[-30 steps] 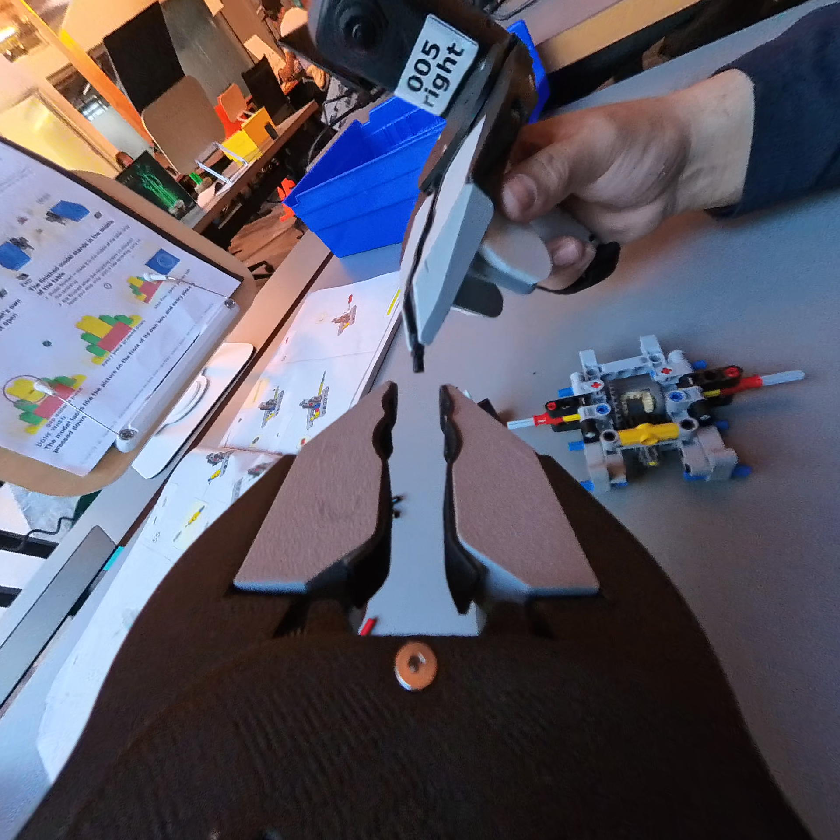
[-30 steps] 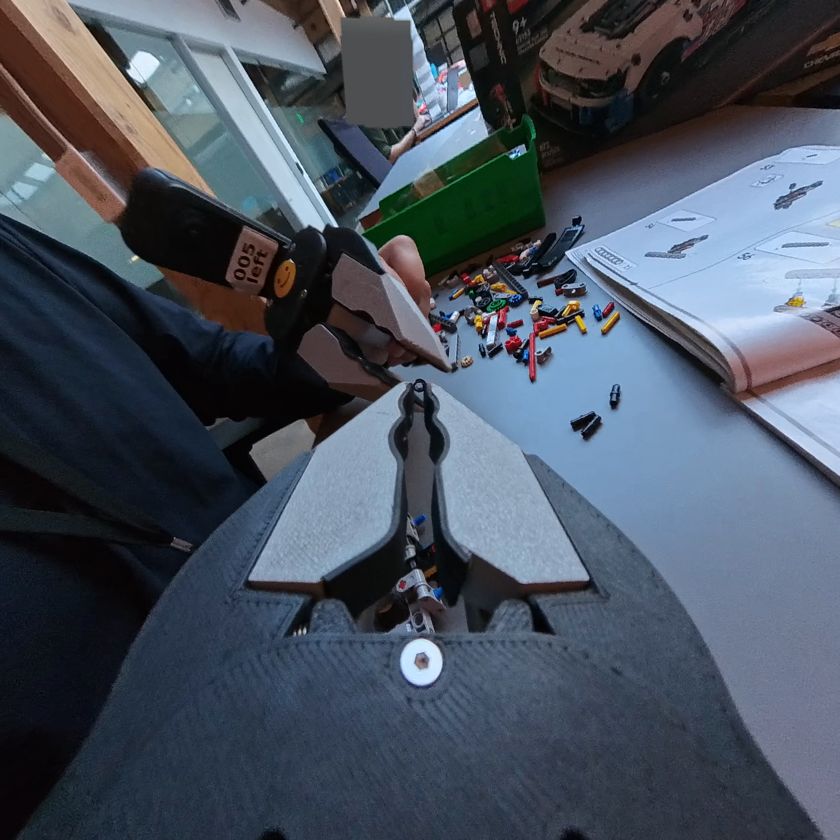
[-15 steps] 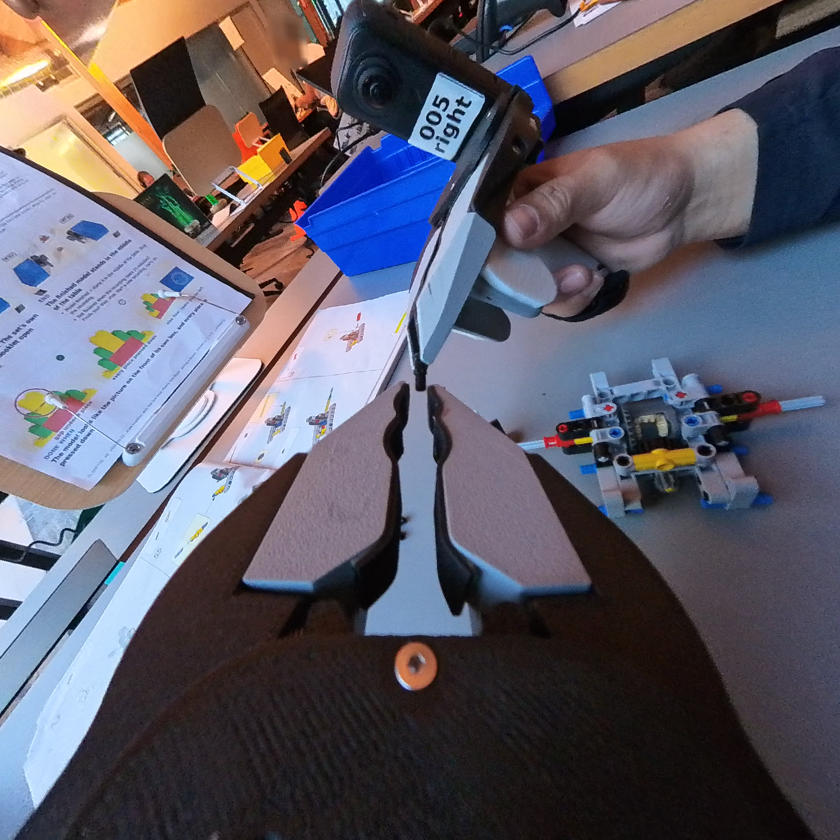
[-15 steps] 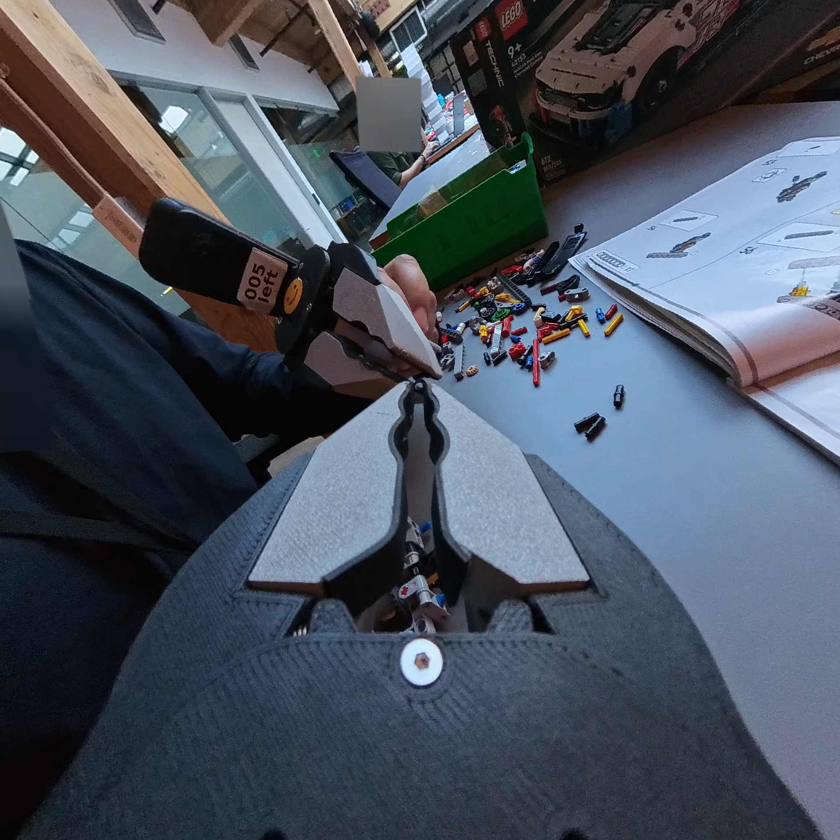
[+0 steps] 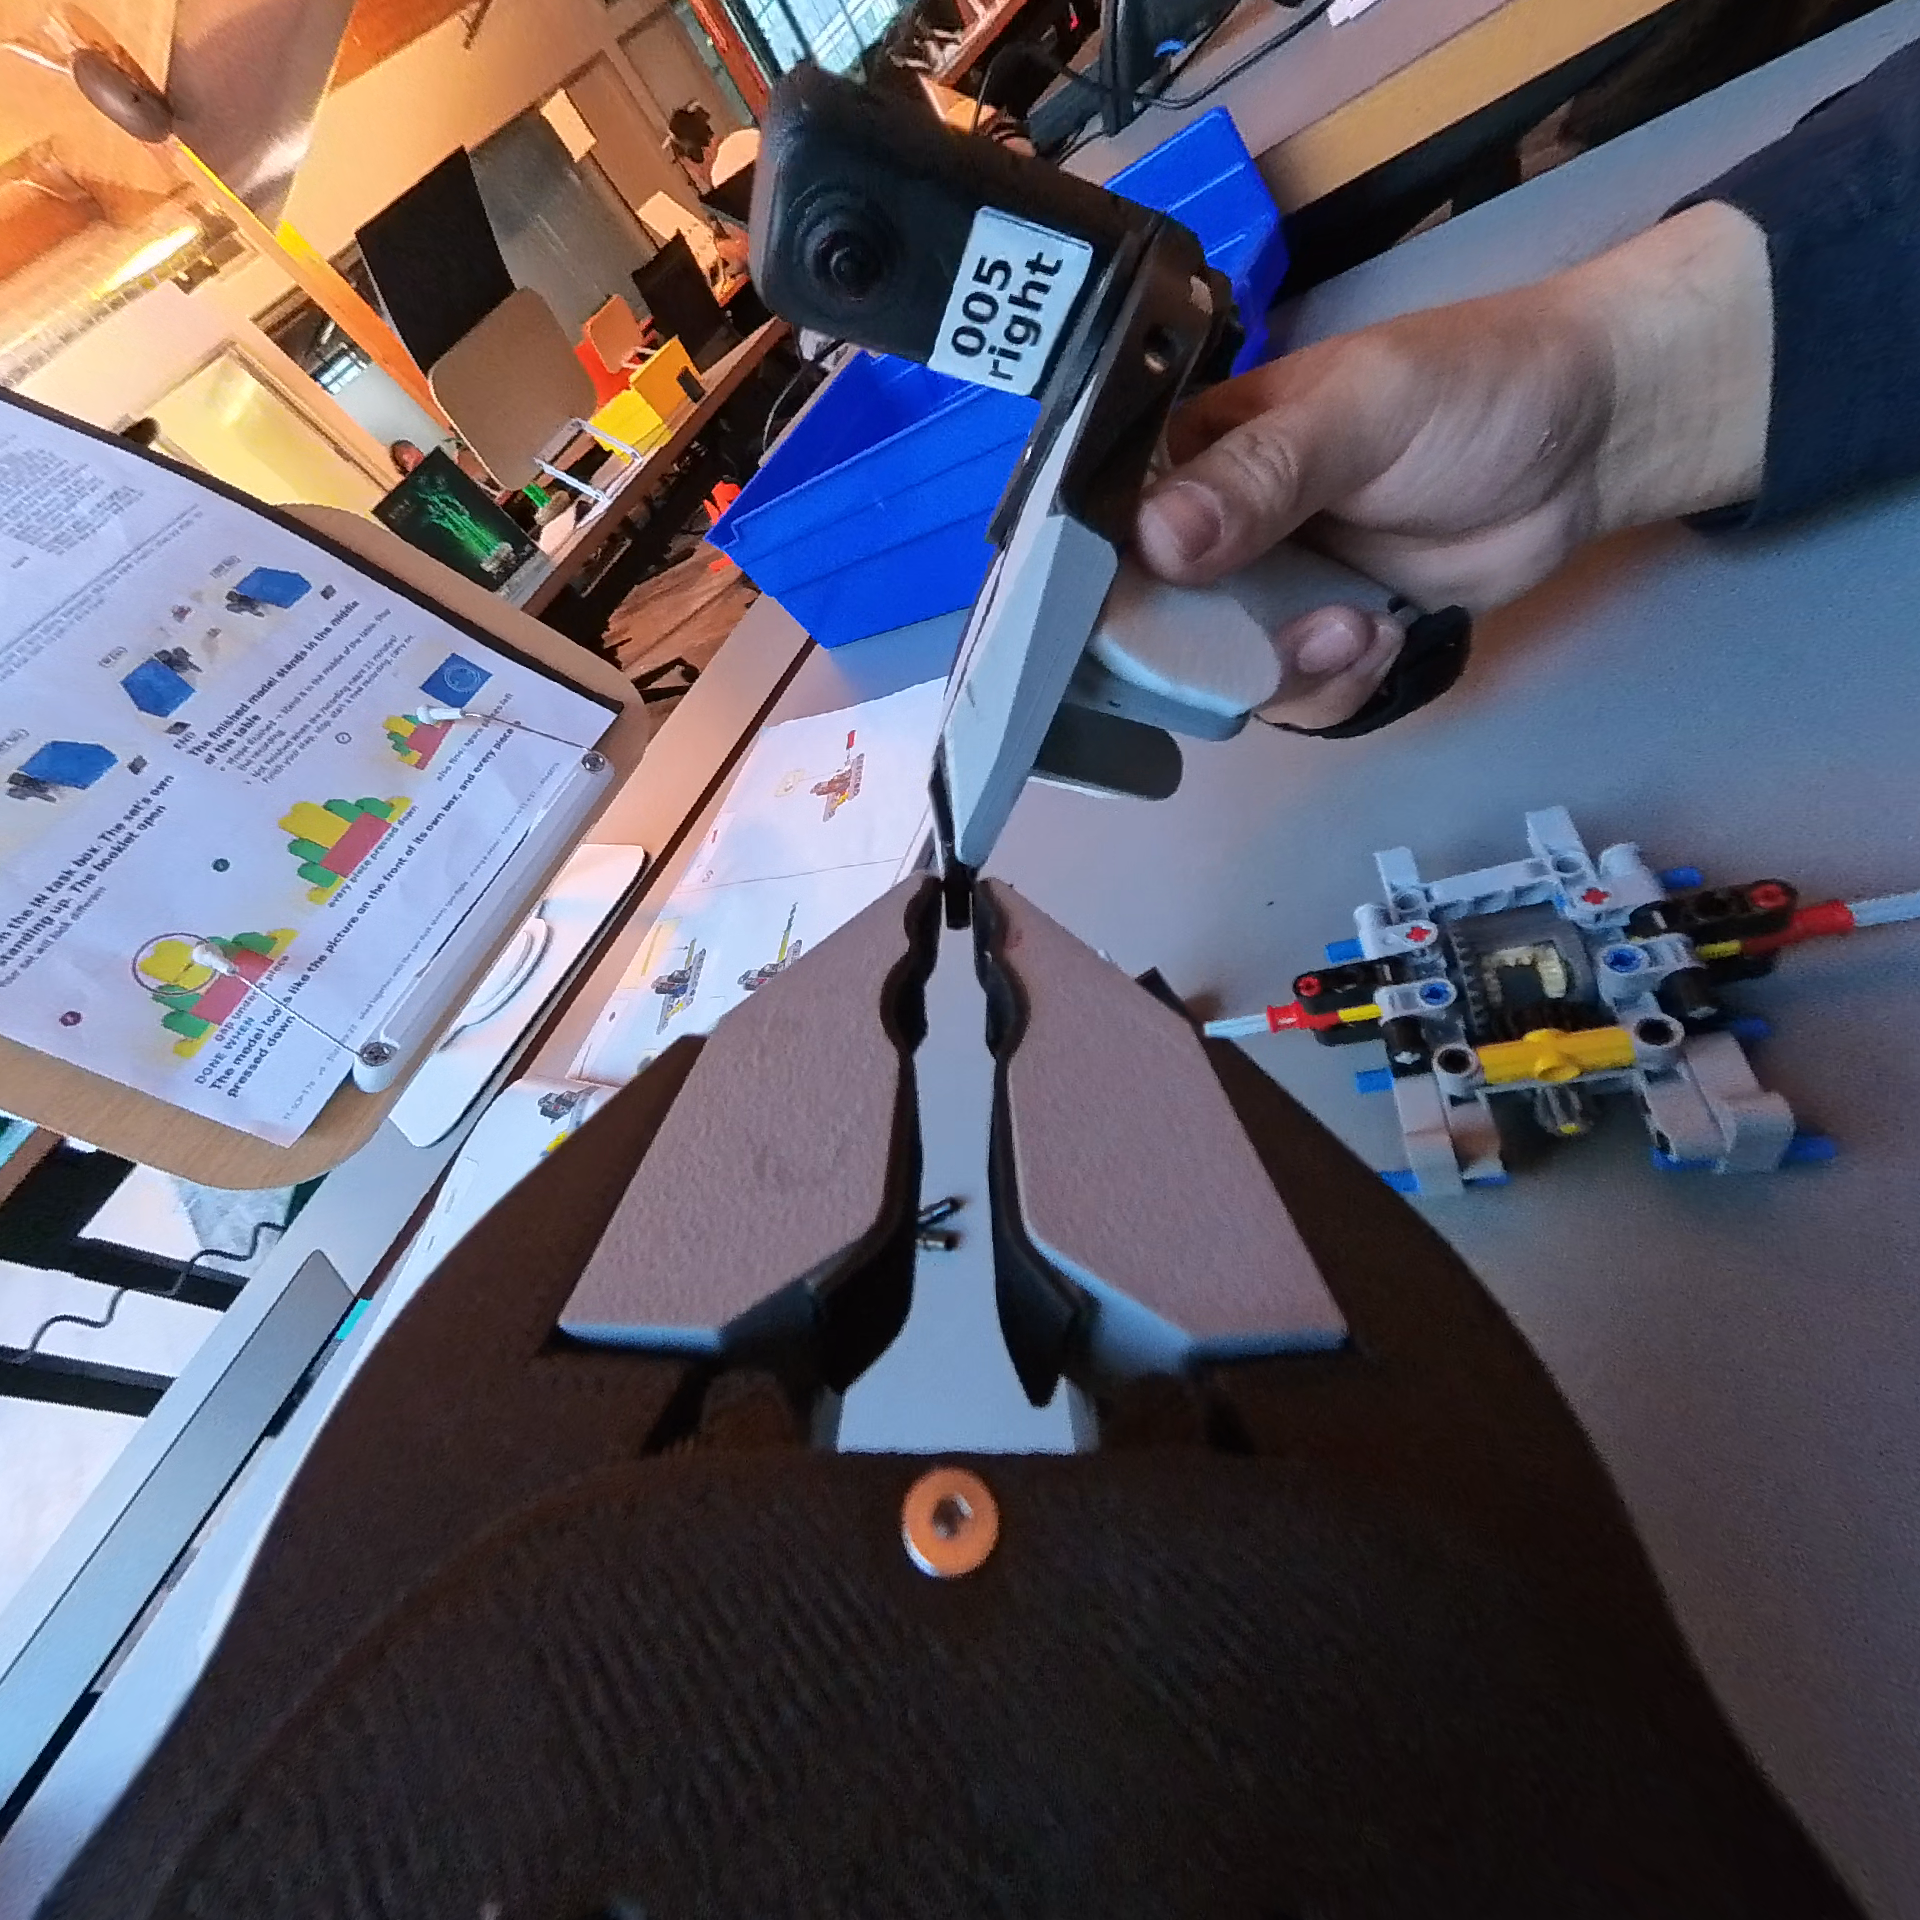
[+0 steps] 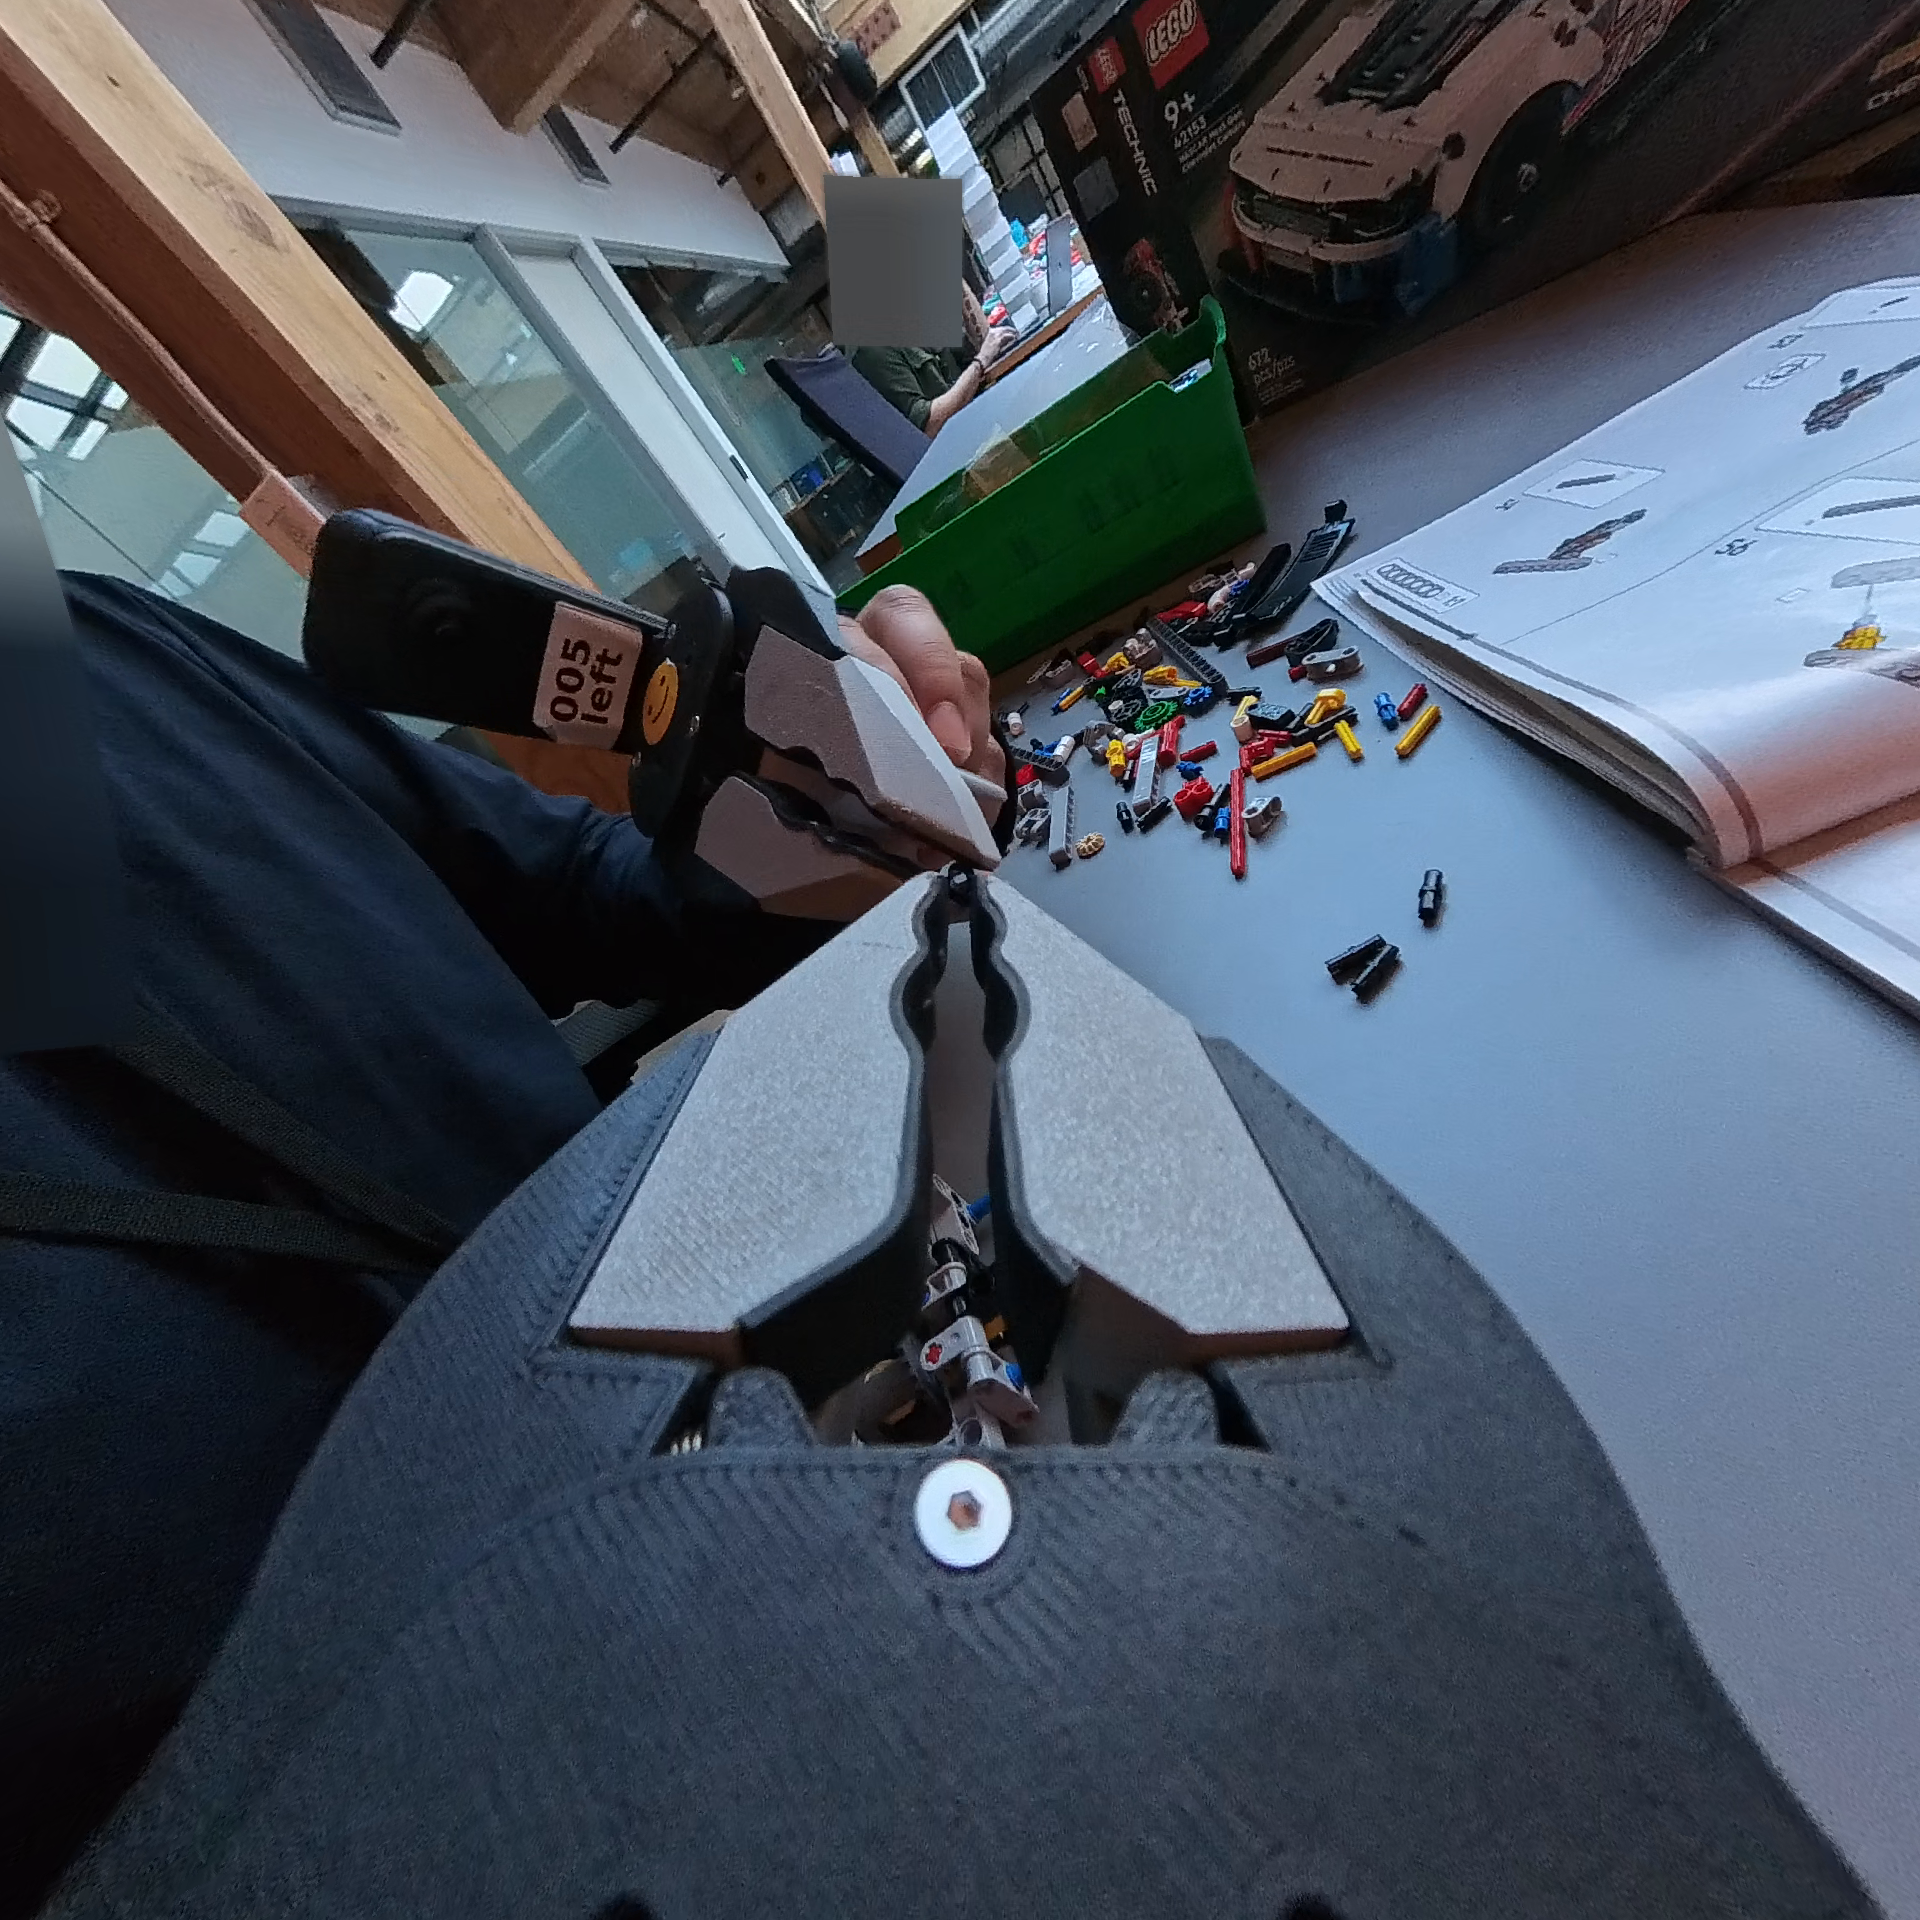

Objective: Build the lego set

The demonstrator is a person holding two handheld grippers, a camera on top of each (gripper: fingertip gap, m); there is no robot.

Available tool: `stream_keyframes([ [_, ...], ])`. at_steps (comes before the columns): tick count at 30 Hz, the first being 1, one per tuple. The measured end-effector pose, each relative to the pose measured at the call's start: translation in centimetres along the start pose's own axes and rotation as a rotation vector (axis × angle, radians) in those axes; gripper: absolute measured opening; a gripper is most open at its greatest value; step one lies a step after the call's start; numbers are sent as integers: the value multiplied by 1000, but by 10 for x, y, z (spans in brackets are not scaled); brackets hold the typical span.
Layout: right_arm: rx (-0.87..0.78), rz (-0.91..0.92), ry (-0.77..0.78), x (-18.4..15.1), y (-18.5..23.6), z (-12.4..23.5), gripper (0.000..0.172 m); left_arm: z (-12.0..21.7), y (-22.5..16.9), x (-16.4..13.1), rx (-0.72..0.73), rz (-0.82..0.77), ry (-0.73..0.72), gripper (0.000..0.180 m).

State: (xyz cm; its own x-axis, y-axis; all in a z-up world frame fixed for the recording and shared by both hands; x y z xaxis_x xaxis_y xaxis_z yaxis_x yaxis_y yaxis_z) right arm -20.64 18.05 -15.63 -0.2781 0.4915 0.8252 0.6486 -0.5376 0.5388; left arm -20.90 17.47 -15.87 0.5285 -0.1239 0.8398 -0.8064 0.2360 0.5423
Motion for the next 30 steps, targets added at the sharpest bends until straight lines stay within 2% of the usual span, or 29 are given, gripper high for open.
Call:
stream_keyframes([
  [13,-22,12,22,-4,-4,-1,0,0,-2,-5,10,-18,22,3],
  [18,-73,73,43,-5,-10,0,2,0,-2,-14,-14,-33,68,3],
  [24,-297,201,-32,15,-23,24,22,-2,1,-42,-81,63,166,3],
  [27,-440,285,13,5,-27,38,27,-3,1,-53,-103,149,183,3],
  [30,-518,306,116,-19,-29,42,28,-3,-4,-60,-142,274,183,3],
])
Point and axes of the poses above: each gripper's, where its closed fingertips meet, z back along the fingers, x out of its top, y = z × x across the jaws, the point moved 1 cm from there along z, back along the fingers, and after that the axes turned 15 degrees about -y, right-handed, at the moved point
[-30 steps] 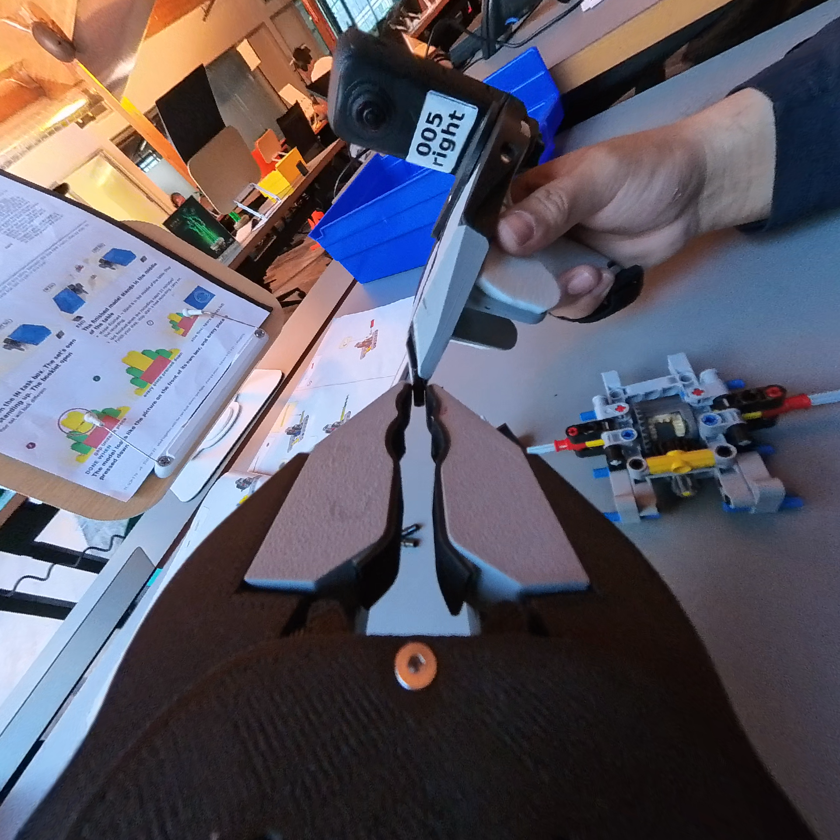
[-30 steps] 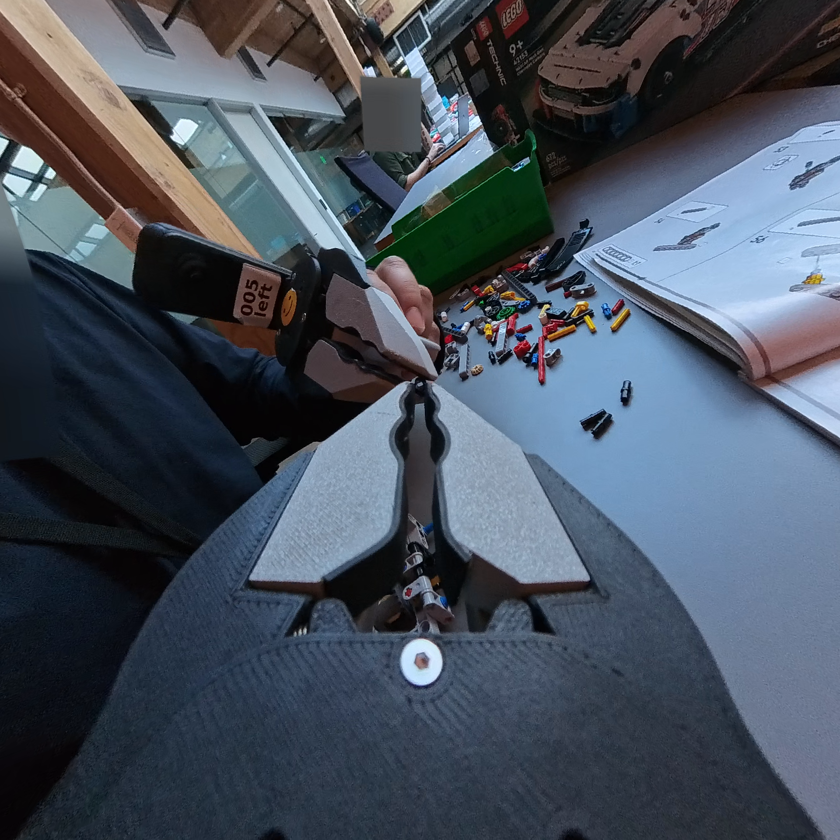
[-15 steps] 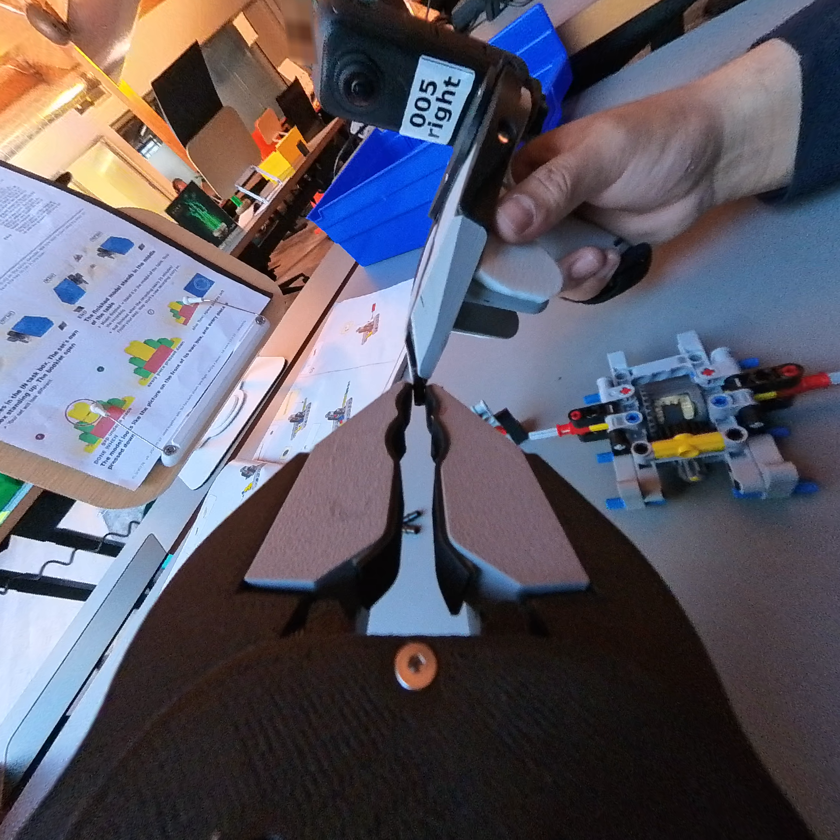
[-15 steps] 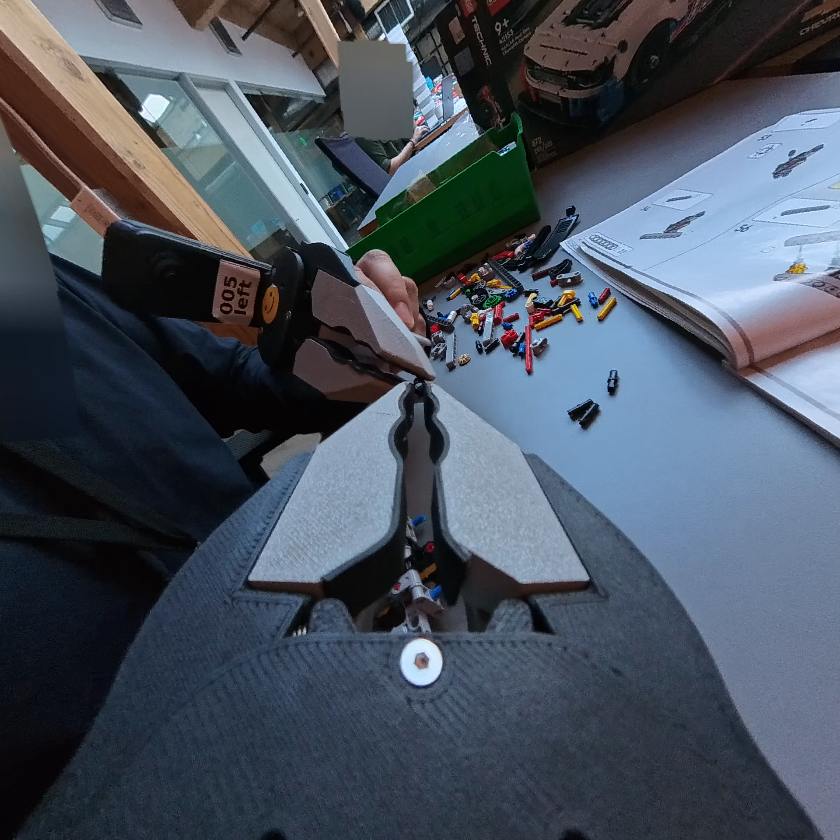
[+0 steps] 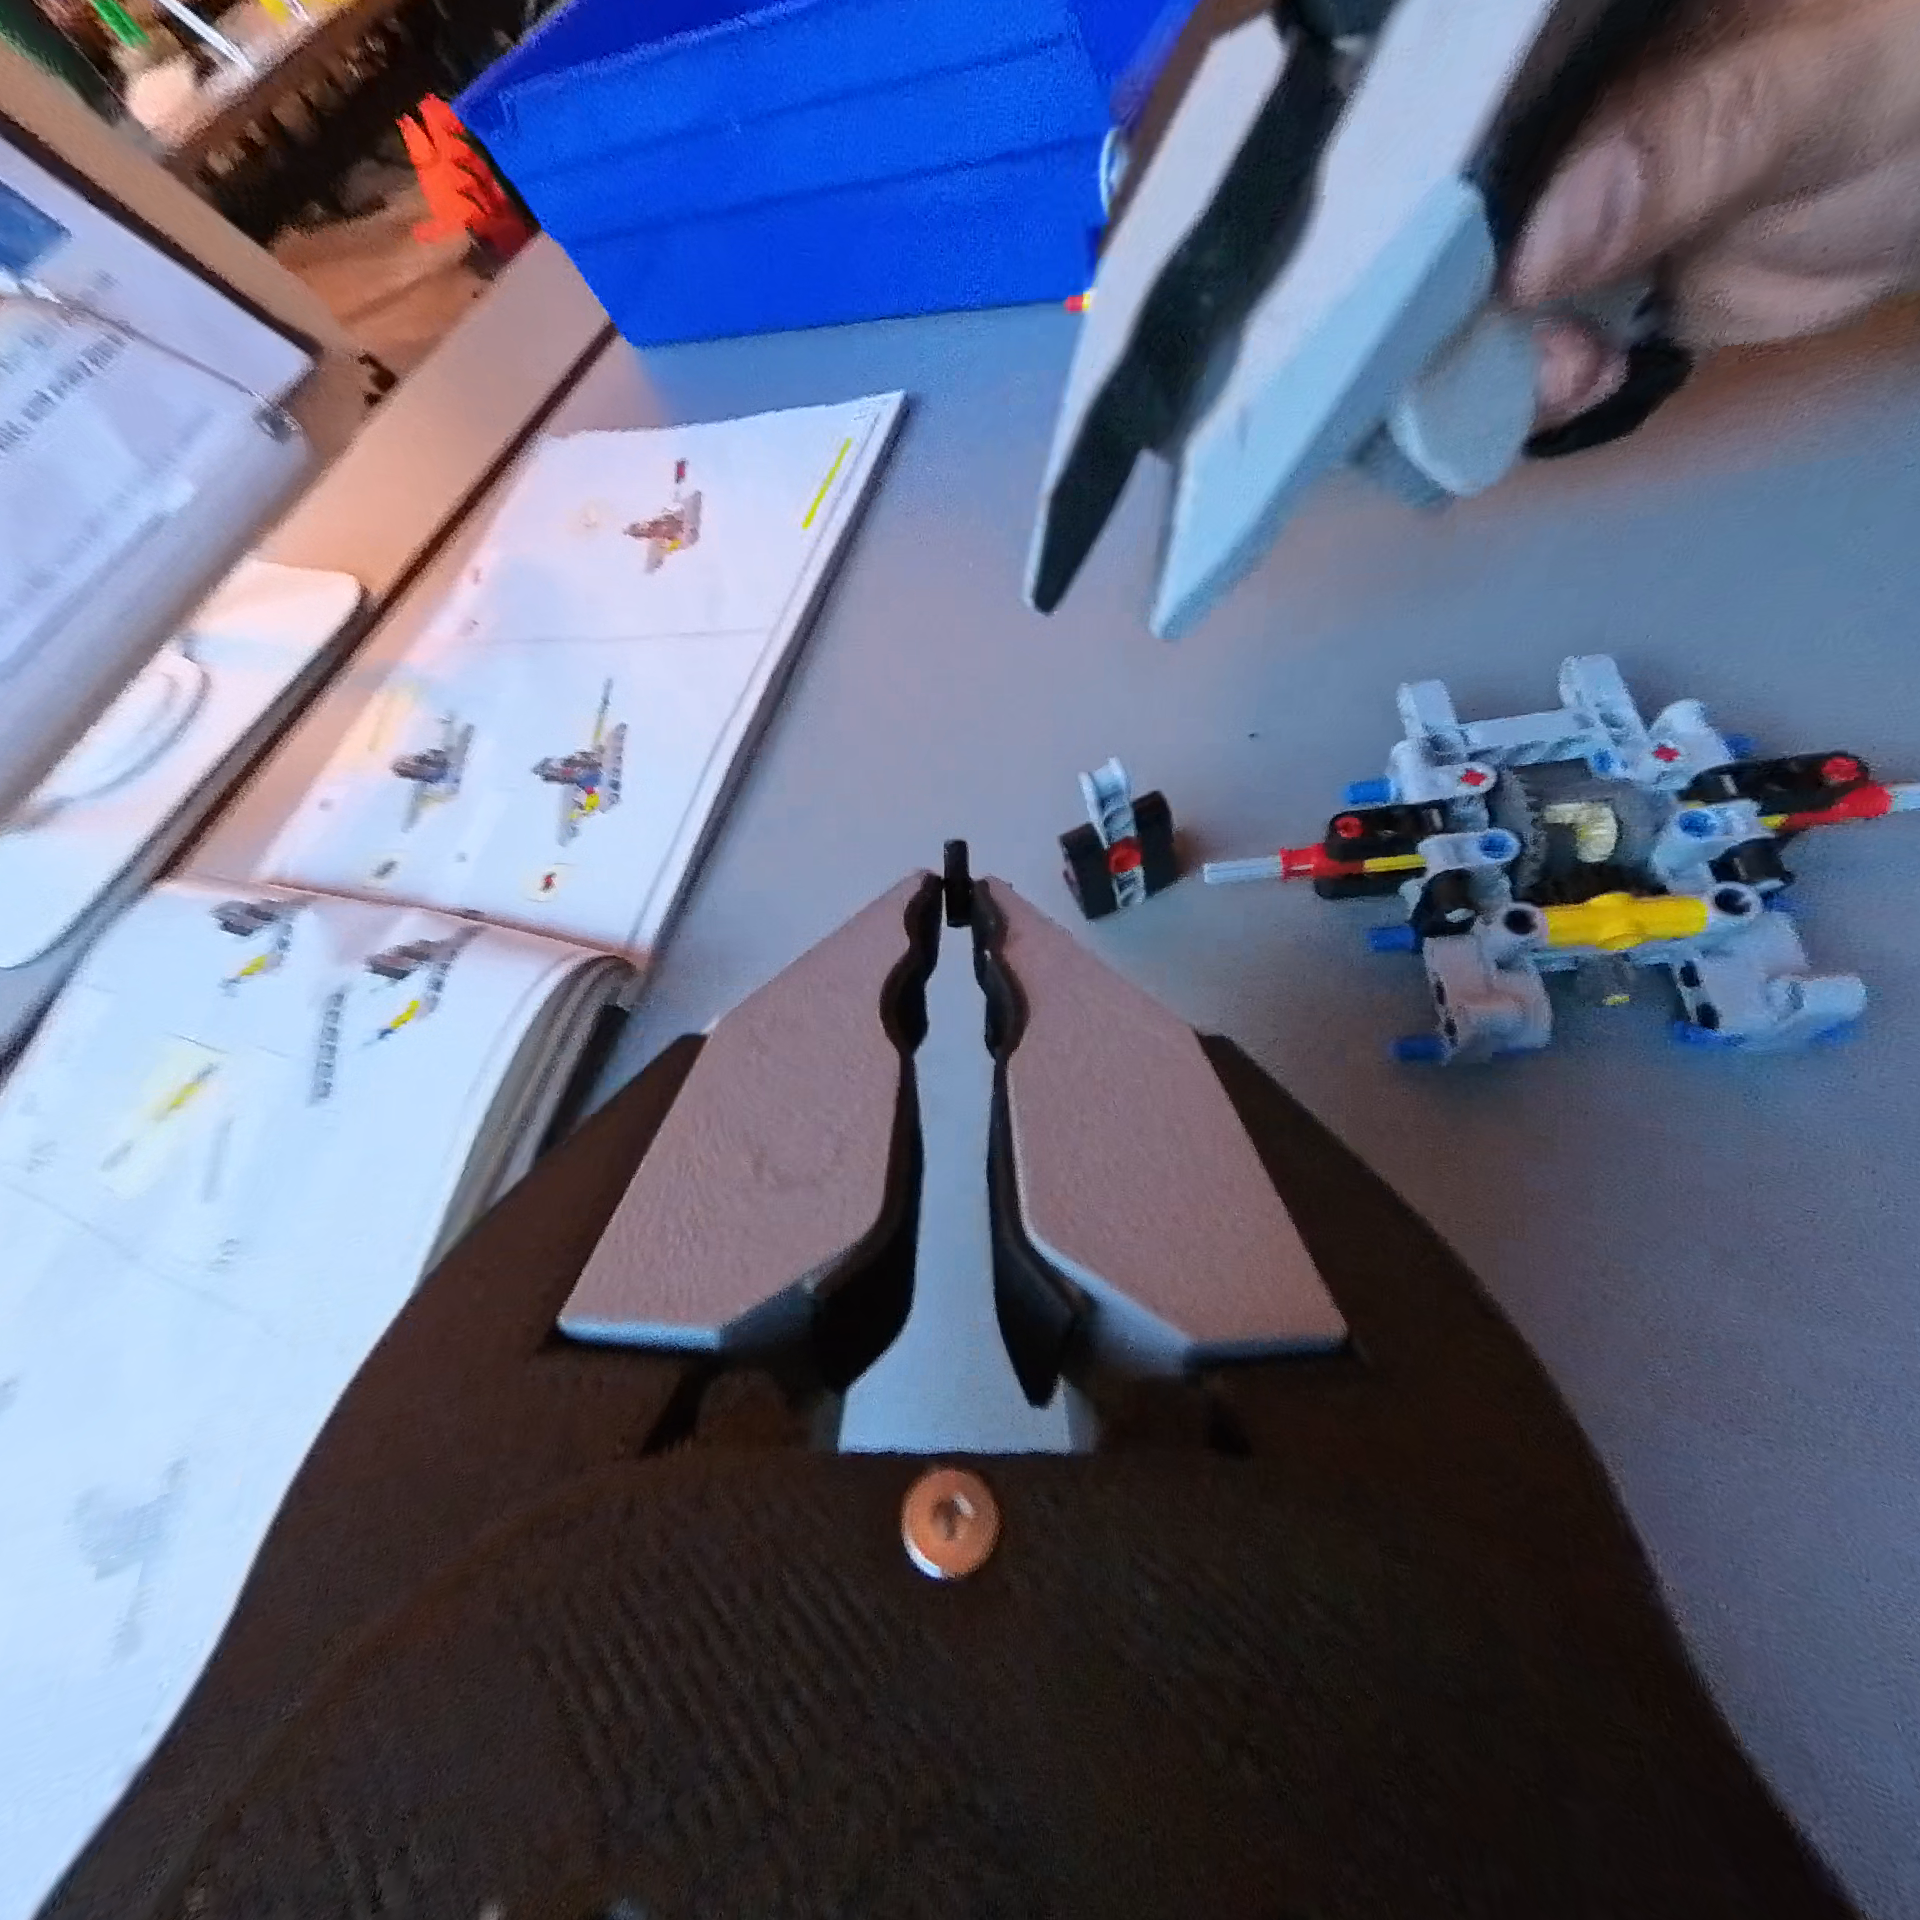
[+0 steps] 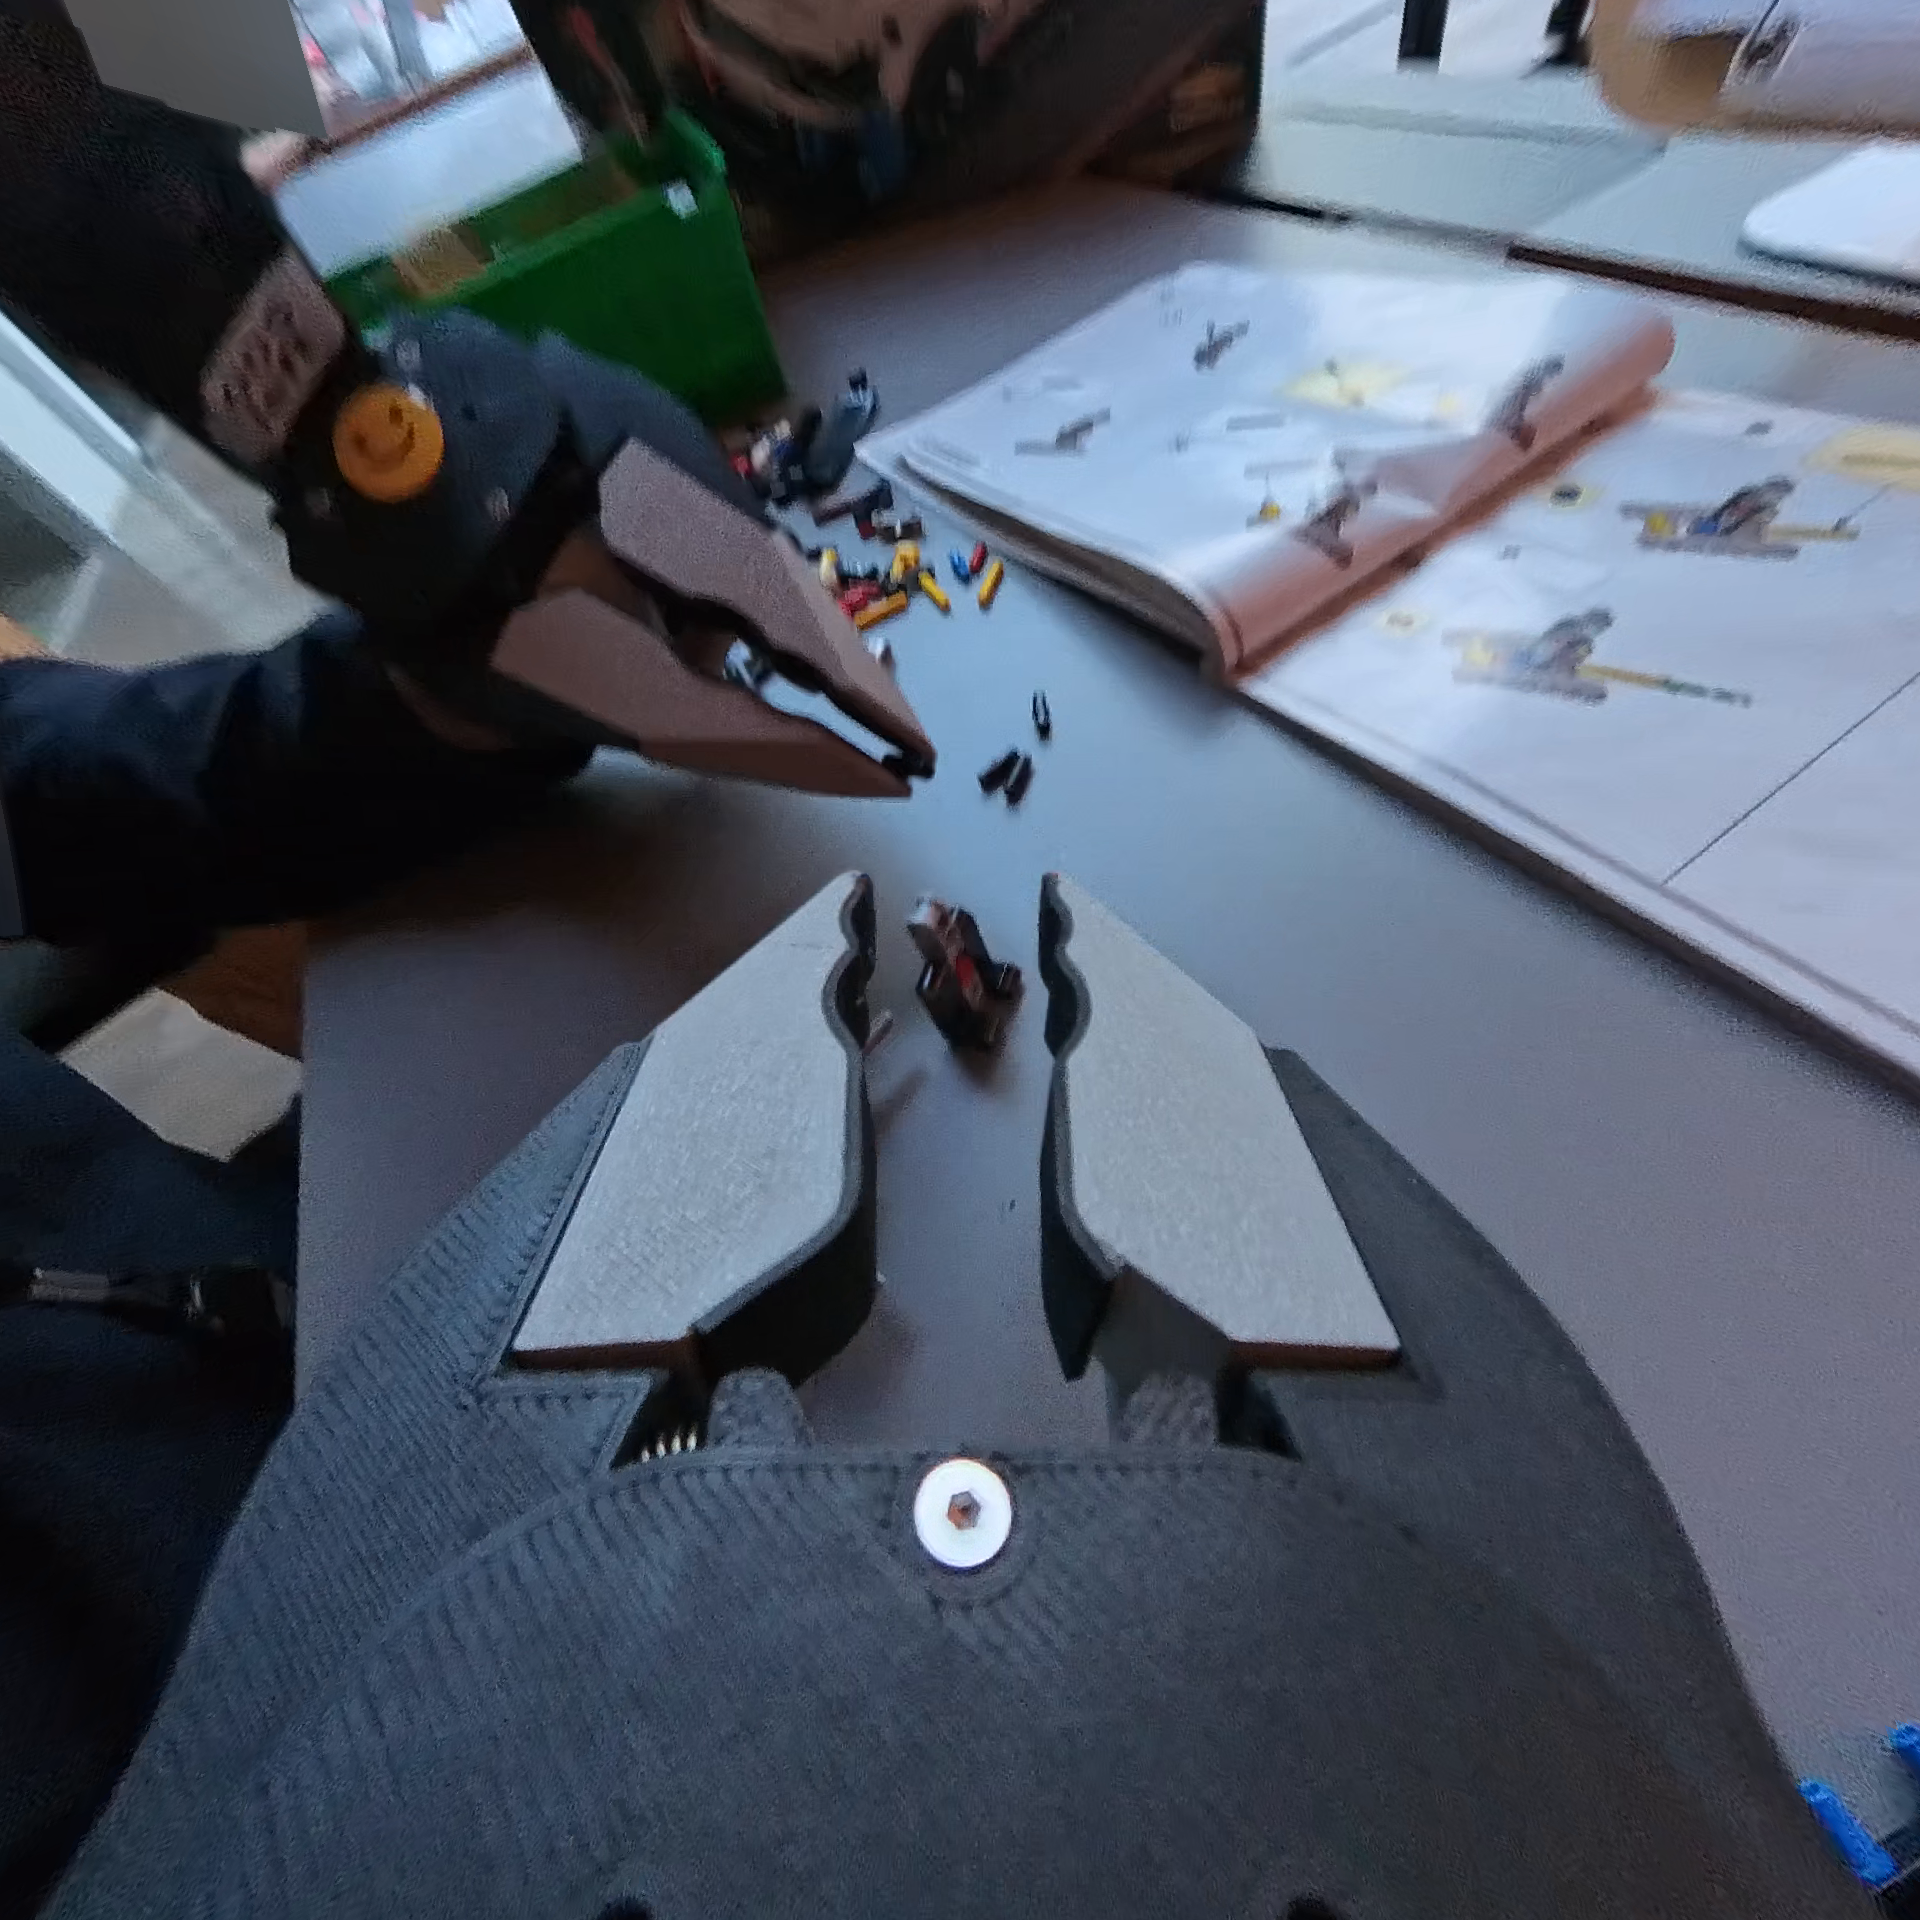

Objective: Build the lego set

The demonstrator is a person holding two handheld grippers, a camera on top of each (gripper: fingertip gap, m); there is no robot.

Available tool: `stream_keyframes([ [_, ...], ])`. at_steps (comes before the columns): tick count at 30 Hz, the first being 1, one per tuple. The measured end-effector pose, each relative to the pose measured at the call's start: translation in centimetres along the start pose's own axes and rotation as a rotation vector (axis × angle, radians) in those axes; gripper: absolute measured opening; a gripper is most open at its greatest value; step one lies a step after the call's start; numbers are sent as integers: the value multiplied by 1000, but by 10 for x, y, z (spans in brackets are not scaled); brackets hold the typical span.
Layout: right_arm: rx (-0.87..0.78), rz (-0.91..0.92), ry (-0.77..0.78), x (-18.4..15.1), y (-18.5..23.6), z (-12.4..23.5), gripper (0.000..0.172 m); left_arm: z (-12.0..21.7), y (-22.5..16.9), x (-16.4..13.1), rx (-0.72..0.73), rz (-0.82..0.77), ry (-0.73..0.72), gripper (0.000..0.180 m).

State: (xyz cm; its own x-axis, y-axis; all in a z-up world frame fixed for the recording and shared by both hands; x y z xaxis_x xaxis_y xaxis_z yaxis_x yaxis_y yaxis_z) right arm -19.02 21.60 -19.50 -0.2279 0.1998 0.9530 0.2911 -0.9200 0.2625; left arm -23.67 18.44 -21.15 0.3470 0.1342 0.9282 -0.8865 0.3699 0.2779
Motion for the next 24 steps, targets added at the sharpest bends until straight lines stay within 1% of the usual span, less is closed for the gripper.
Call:
stream_keyframes([
  [4,-13,-3,125,-23,7,-8,30,0,3,-7,-19,132,-10,3],
  [9,-48,19,209,-34,3,-17,29,1,7,-14,8,174,8,3],
  [14,-34,38,284,-45,-3,-19,18,0,5,-16,4,145,28,3],
  [15,-28,49,303,-46,-5,-17,13,-1,4,-16,4,138,32,3],
  [21,-64,93,343,-44,-18,-4,14,-1,3,-18,-1,125,44,3],
  [24,-57,110,328,-42,-17,1,16,-1,1,-18,-11,121,49,3],
])
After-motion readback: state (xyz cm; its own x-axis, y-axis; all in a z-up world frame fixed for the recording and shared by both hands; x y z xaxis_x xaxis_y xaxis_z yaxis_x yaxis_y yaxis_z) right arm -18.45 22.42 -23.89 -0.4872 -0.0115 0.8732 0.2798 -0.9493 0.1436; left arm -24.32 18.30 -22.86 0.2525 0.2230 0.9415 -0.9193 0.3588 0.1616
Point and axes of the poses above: each gripper's, where its closed fingertips meet, z back along the fingers, x out of its top, y = z × x across the jaws, the point moved 1 cm from there along z, back along the fingers, and after that the axes turned 15 degrees about -y, right-handed, at the moved point
